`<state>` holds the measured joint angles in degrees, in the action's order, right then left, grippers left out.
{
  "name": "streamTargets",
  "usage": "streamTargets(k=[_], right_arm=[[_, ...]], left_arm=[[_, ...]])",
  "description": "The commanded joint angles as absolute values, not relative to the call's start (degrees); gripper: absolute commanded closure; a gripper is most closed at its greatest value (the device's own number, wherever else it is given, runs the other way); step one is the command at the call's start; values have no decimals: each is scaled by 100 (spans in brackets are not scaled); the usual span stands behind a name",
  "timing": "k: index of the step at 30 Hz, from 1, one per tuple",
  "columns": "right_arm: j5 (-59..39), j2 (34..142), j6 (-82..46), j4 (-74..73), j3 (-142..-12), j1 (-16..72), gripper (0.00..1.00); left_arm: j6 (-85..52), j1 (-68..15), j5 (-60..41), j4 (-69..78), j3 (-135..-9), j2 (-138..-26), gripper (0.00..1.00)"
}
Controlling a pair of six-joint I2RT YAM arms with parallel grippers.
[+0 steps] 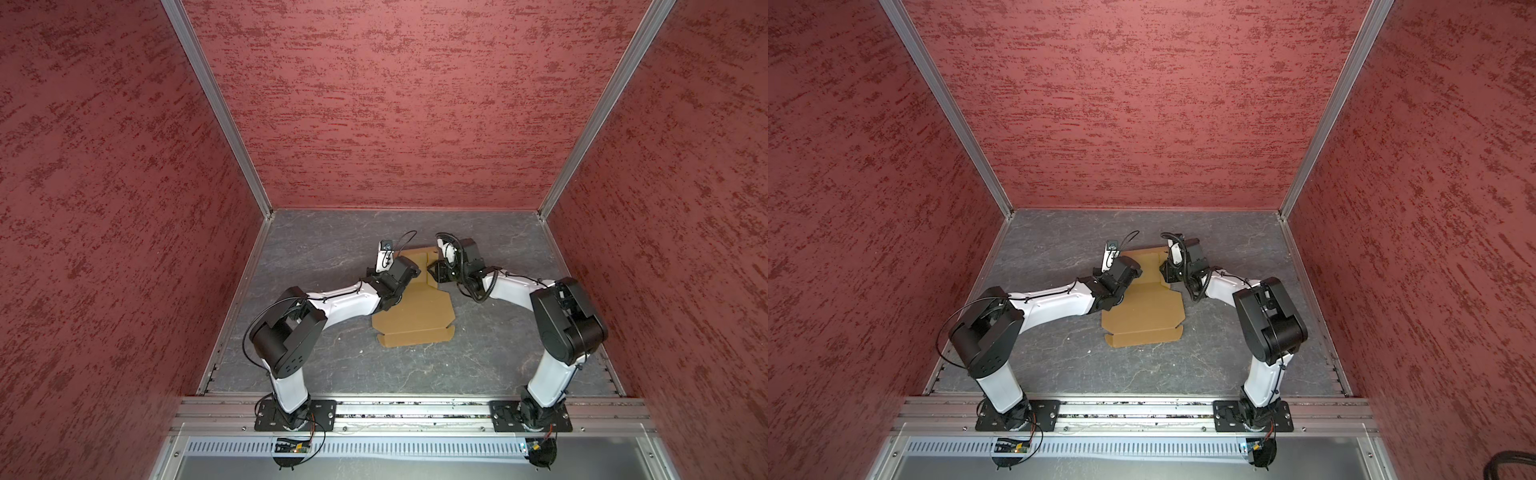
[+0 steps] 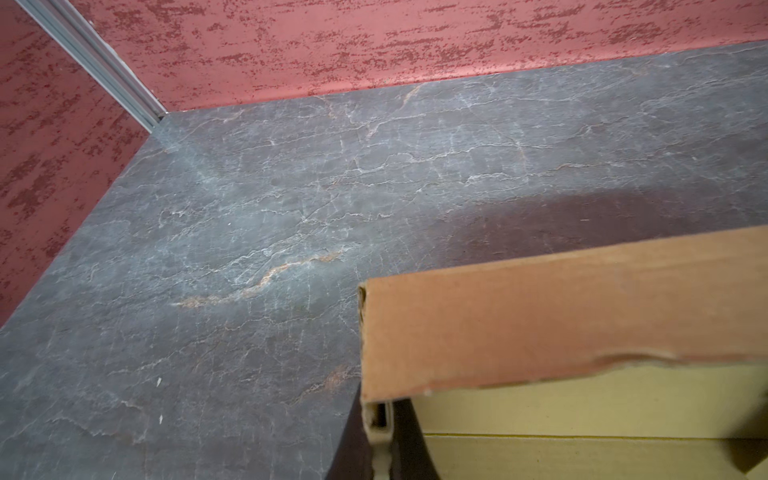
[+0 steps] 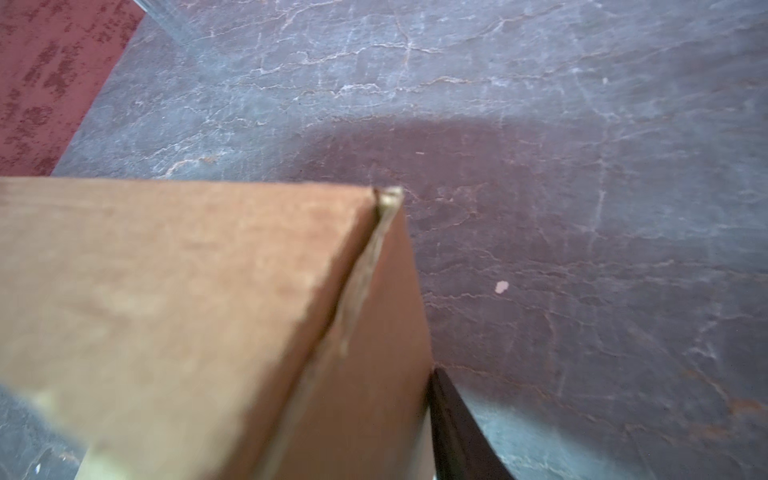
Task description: Fold the paper box
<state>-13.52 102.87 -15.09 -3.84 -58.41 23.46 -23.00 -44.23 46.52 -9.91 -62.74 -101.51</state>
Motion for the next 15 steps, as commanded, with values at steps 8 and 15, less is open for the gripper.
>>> streamTargets(k=[8,15], right_arm=[[-716,10226,-2003,-117,-6152,2801,68],[-279,10370,-2177,148,-6326,2878,72]], left_arm=[[-2693,-4694,4244,-1749,-6625,-10639,100],[-2743,-4721,4185,-1689,-6653,-10624,100]])
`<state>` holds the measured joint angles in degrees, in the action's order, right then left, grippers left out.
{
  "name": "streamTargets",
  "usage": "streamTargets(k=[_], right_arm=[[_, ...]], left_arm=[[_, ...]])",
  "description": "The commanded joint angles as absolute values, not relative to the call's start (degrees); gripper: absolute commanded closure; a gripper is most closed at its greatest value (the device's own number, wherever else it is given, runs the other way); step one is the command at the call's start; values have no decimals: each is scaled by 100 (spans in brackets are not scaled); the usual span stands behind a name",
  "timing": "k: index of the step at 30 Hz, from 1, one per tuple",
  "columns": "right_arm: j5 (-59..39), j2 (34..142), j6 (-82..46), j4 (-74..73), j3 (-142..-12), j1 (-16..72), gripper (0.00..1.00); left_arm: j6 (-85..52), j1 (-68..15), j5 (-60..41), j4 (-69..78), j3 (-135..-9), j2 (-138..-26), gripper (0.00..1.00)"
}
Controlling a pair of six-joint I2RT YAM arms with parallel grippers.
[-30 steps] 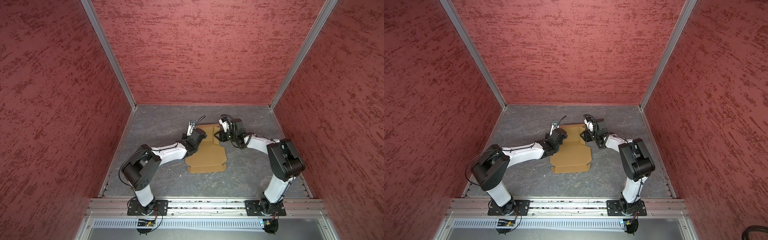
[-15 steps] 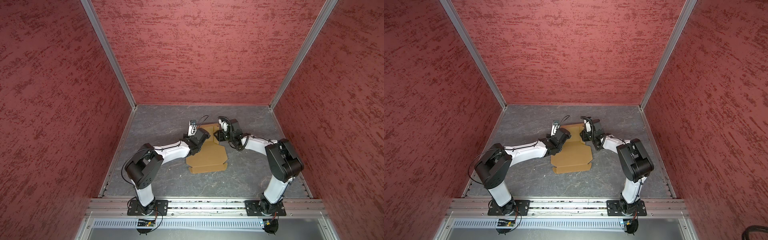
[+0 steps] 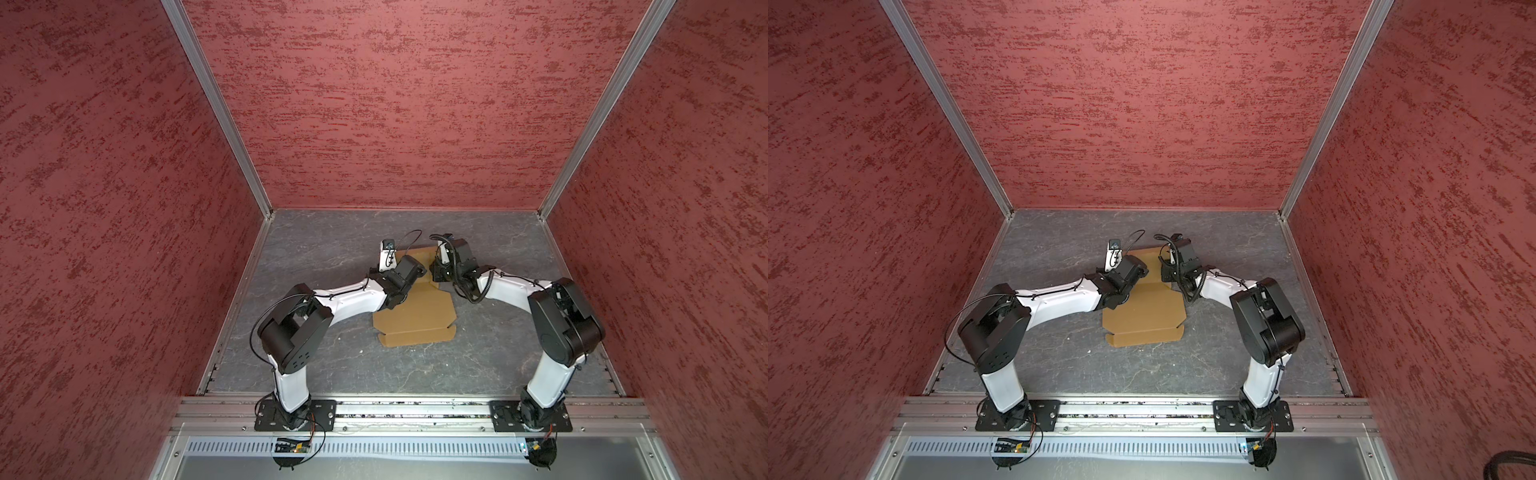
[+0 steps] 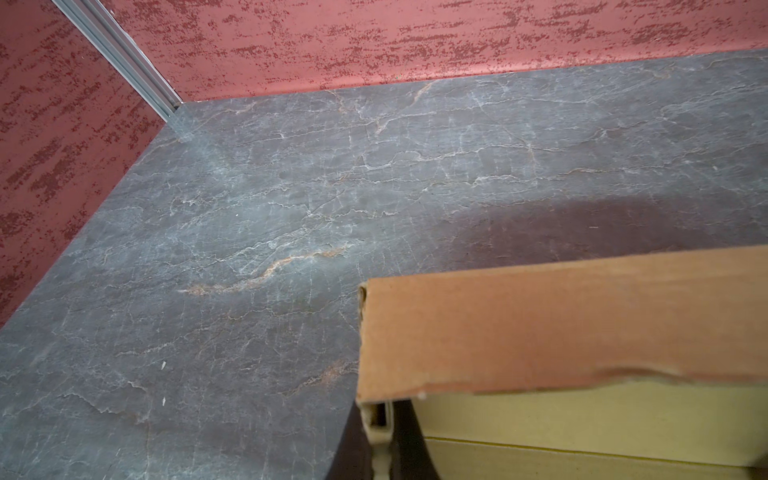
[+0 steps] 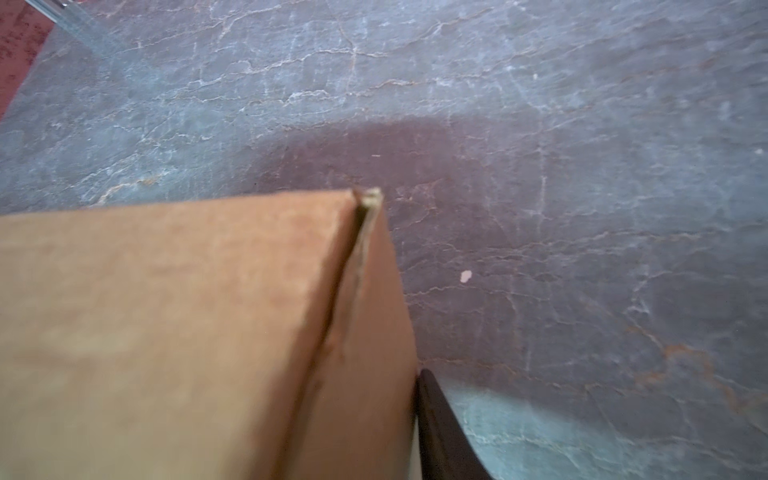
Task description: Fold the paper box
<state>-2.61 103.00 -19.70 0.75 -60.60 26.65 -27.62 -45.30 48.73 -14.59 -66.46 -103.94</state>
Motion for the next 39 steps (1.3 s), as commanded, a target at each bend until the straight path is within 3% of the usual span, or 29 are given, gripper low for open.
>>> streamTargets(k=[1,39], right_arm=[[-236,10405,-2203,185,-6373,2894,72],[1355,10937,-2171,1242,-6854,3232,94]], left_arm=[[-2744,-4728,4175,-1675,-6653,-10623,100],[-2686,-4744,4054,-1546,-6636,-10556,100]])
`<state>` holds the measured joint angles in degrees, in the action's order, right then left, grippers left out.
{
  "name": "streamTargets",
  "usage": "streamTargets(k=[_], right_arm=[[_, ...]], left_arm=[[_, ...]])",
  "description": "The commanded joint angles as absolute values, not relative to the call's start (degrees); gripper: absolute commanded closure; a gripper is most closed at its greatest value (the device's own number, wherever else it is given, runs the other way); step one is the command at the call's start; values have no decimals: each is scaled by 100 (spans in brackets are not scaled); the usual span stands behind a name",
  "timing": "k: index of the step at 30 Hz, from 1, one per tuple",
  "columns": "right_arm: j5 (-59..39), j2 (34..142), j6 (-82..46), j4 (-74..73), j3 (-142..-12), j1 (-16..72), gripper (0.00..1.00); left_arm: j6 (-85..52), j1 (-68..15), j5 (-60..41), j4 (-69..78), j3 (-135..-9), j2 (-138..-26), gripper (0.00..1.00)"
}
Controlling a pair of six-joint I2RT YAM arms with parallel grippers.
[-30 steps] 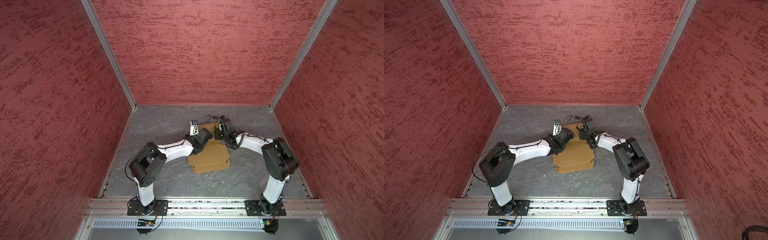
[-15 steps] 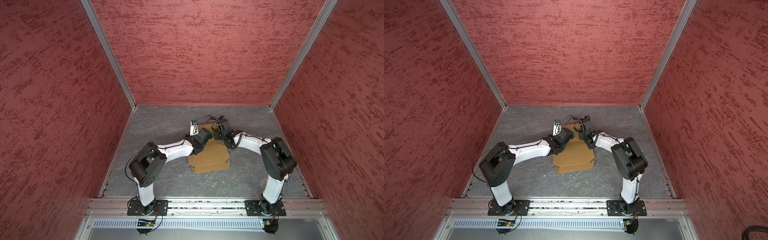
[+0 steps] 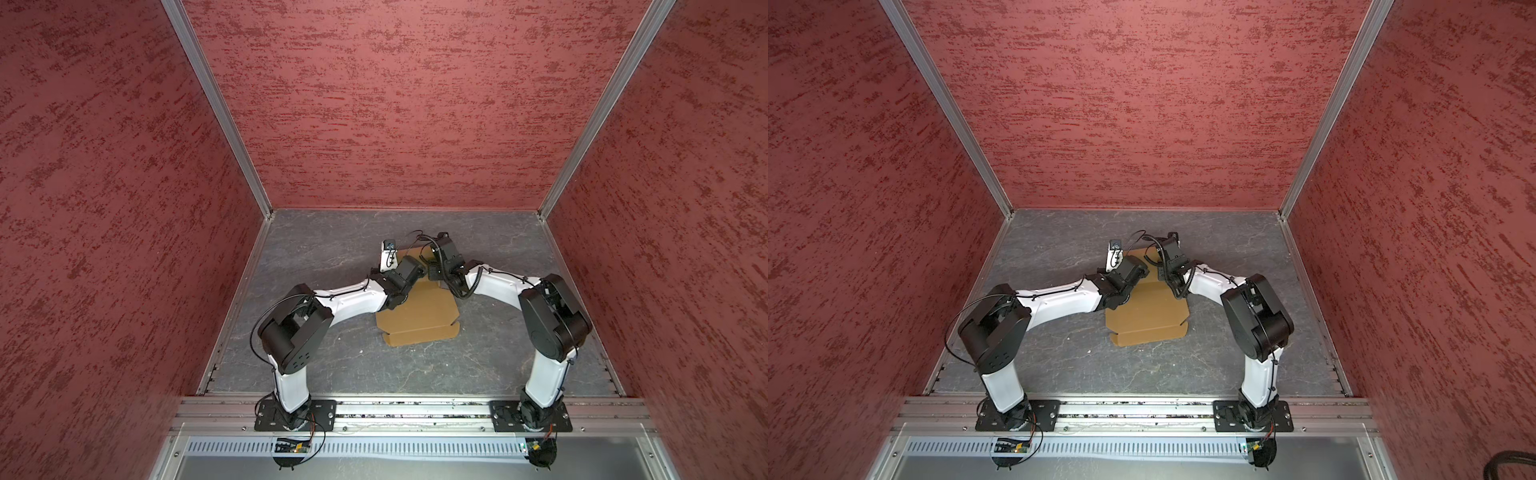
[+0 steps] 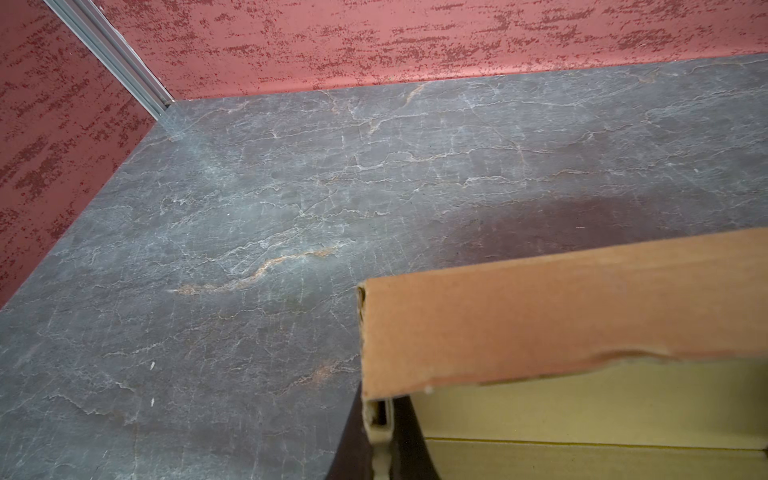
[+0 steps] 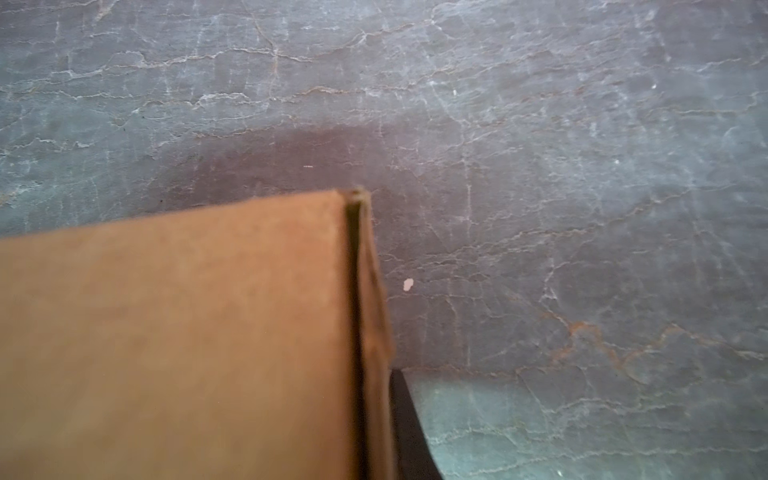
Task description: Fold the paper box
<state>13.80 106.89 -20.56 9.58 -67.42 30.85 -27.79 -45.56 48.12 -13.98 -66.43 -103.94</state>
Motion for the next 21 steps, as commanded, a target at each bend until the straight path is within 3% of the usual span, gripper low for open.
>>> streamTargets(k=[1,7,14,21], right_arm=[[1396,10962,-2162,1254,-6871,3242,94],[1541,11056,-2167,1296,-6881,3289,96],[1325,10873,-2290,1124,-6762,3287,81],[1377,10652,-2479,931,-6592,3278,77]], left_arm=[[-2687,-4741,4047,-1536,-6643,-10554,100],[-2674,-4746,4046,-1539,-6671,-10573,100],[-2700,-4743,4064,-1513,-6618,-10555,100],[-2727,-4744,4061,-1514,-6582,-10512,100]])
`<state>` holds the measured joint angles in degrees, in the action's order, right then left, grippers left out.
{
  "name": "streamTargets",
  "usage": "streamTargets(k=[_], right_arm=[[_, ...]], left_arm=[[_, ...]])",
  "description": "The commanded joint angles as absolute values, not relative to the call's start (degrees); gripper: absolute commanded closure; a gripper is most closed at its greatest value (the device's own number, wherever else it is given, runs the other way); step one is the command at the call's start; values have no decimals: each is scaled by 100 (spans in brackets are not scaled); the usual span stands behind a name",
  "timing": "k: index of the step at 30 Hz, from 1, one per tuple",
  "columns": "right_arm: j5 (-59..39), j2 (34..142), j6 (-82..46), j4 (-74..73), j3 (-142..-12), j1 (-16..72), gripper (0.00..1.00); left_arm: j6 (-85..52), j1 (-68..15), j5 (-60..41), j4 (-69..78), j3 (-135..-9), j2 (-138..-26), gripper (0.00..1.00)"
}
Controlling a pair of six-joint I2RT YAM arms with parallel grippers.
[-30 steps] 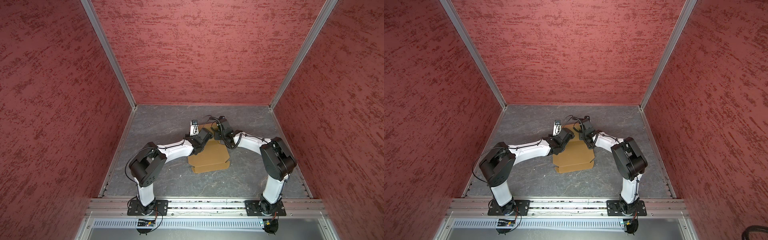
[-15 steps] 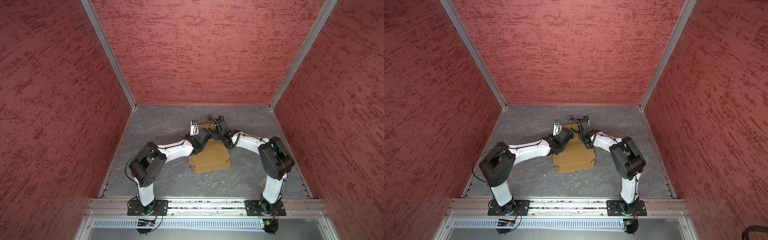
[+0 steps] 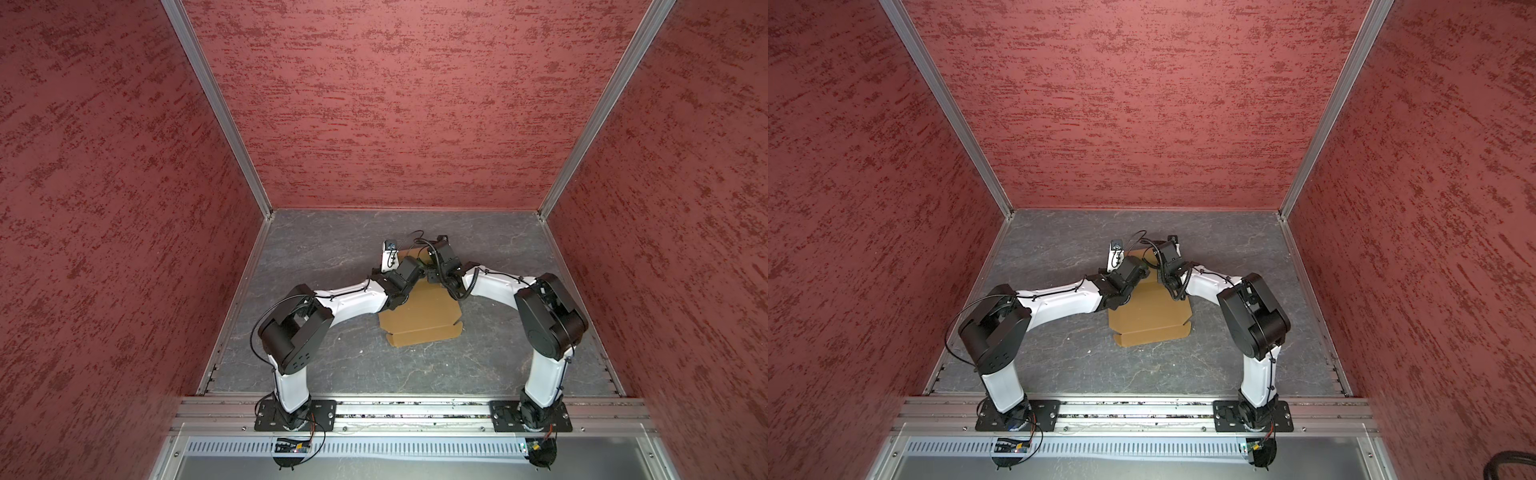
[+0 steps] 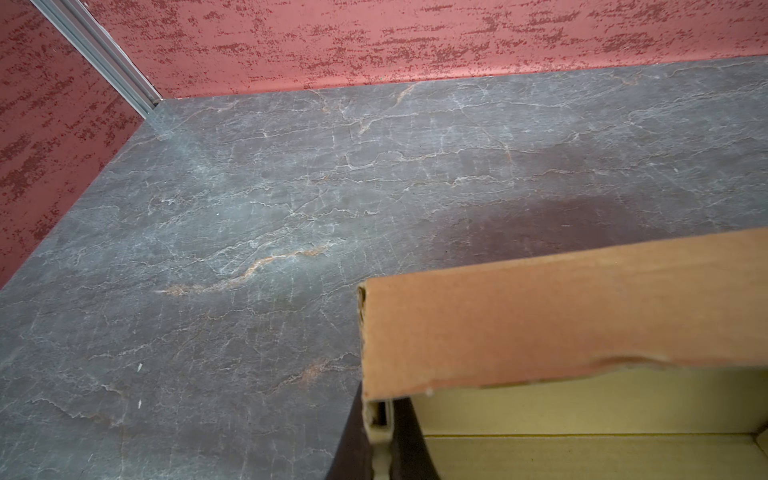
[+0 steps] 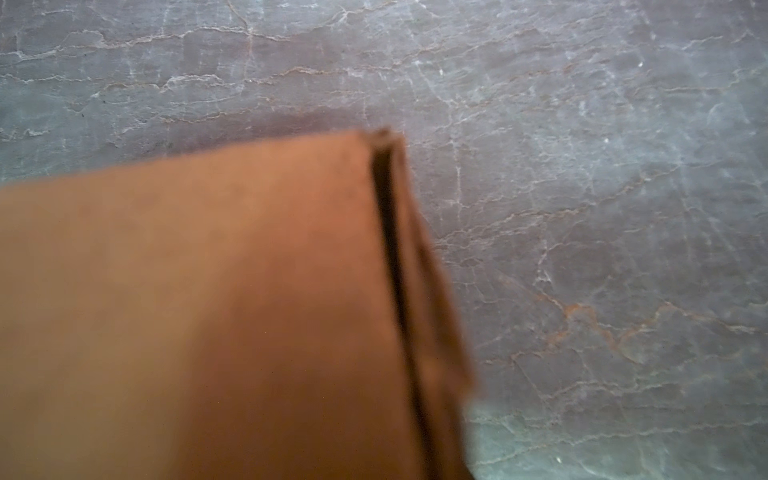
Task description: Fold the paper box
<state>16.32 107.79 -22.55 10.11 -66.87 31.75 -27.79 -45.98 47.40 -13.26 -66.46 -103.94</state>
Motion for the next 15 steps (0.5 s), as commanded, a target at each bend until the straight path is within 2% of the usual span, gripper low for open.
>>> streamTargets(k=[1,5,10,15], right_arm=[[1372,10669,-2481,930,-6600,3279,77],[1365,10625,-2524,952,-6558,3278,73],[1319,10427,-2609,869,-6434,3268,61],[1321,10210,-2637,827,-6373,3242,57]], left_arm=[[-2731,-4741,4069,-1513,-6567,-10497,100],[-2755,-4742,4091,-1521,-6518,-10454,100],[-2769,-4738,4162,-1534,-6433,-10390,100],[-2716,-4736,4250,-1467,-6295,-10309,100]])
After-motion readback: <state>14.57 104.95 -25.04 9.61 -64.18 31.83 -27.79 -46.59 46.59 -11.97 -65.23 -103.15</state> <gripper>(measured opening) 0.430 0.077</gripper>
